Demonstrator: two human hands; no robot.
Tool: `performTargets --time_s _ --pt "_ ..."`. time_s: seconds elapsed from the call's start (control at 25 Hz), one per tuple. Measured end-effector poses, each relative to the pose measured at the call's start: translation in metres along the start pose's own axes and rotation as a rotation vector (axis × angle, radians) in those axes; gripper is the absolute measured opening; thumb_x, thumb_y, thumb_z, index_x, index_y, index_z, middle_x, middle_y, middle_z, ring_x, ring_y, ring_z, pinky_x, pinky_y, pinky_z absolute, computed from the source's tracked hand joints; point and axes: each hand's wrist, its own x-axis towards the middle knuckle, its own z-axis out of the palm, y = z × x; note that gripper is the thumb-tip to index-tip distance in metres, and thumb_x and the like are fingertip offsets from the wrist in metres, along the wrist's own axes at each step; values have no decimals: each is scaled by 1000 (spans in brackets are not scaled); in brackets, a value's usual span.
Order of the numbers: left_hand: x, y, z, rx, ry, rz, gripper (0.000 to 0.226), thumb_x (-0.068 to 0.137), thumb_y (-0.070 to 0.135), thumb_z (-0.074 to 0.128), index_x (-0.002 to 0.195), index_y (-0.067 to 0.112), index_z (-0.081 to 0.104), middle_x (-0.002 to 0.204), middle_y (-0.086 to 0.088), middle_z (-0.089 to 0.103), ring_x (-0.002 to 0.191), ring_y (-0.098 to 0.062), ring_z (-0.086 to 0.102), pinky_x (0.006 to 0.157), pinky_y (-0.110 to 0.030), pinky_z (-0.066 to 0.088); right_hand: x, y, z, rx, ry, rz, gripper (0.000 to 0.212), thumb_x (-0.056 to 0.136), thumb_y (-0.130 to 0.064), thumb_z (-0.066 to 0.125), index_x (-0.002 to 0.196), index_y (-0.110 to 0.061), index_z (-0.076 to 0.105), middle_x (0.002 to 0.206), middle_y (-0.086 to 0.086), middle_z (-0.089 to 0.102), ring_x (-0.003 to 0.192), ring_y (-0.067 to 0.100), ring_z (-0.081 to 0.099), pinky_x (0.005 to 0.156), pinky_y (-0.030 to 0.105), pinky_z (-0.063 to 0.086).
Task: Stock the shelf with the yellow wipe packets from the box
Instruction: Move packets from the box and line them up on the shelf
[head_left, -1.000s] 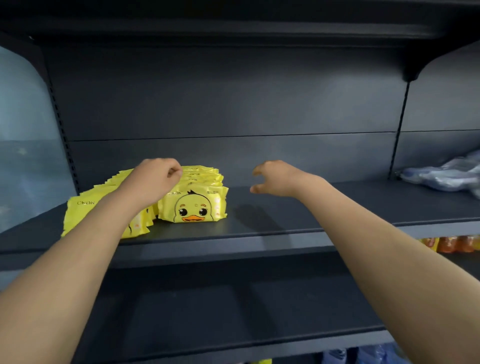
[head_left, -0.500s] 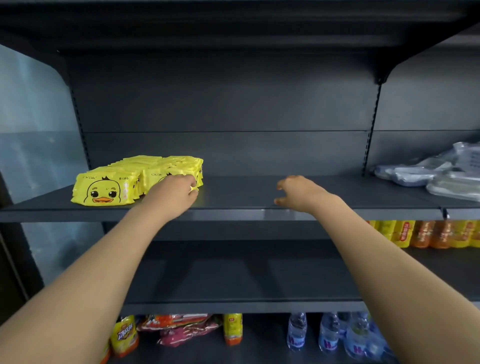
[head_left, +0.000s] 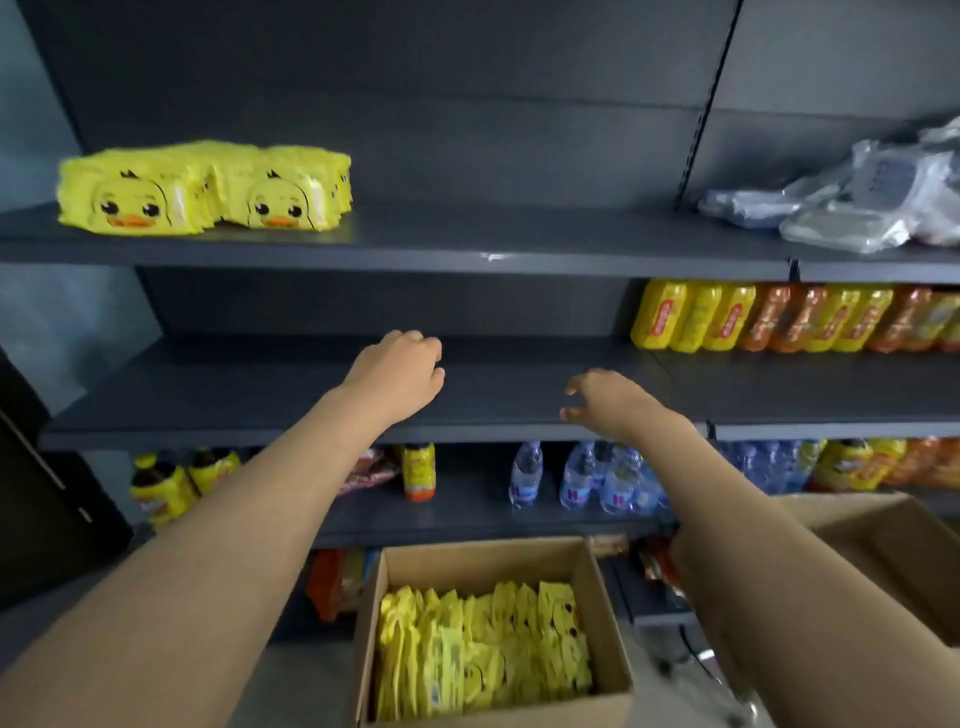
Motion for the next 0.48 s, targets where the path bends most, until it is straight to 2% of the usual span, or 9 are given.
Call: performTargets --time_s 0.16,0.28,0.48 --pt "-10 26 91 5 -174 17 30 95 27 40 116 10 53 119 -8 53 114 -26 46 89 -42 46 1 34 83 21 -156 13 36 91 -26 54 119 -5 58 122 15 57 117 33 51 93 38 45" --pt "-9 37 162 -55 -261 -14 28 95 27 42 113 10 55 119 -6 55 113 -25 49 88 -42 47 17 58 152 -3 -303 -4 38 90 -26 53 123 -8 56 125 15 55 117 32 51 96 40 45" --pt "-13 47 279 -166 -467 -166 27 95 26 42 113 12 56 117 -5 55 112 -24 49 88 -37 45 44 98 259 -24 -596 -32 39 94 -24 46 130 -9 50 131 12 52 121 30 49 96 38 43"
